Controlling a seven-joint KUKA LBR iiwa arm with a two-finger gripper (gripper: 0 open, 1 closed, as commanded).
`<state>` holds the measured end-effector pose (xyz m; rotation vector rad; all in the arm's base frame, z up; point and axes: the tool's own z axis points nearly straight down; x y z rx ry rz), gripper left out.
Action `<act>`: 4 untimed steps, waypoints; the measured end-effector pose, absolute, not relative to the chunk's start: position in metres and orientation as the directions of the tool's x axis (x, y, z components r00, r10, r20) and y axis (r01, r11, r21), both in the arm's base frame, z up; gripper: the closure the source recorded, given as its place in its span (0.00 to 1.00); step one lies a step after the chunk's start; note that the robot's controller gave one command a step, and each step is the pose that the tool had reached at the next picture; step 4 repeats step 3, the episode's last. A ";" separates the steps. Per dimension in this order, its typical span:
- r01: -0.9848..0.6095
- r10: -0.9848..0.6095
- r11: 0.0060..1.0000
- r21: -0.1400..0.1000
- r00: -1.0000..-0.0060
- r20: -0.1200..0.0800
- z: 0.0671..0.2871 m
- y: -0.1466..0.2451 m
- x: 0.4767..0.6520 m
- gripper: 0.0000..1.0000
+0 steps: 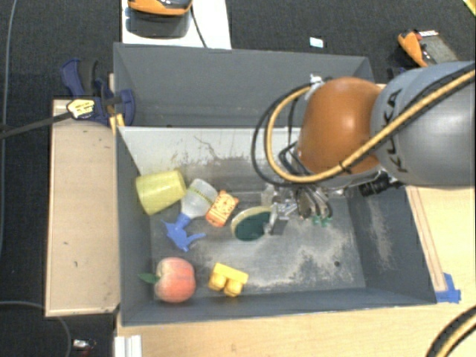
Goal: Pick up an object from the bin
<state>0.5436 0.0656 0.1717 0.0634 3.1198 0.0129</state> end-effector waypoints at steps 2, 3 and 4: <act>0.048 0.048 0.999 0.006 -0.999 -0.009 0.239 0.072 0.514 1.00; -0.021 -0.021 1.000 0.007 -0.999 -0.026 0.253 0.063 0.536 1.00; -0.021 -0.021 1.000 0.007 -0.999 -0.026 0.253 0.063 0.536 1.00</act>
Offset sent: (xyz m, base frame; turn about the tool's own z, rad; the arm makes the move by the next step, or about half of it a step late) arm -0.0361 0.0398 0.1610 0.0020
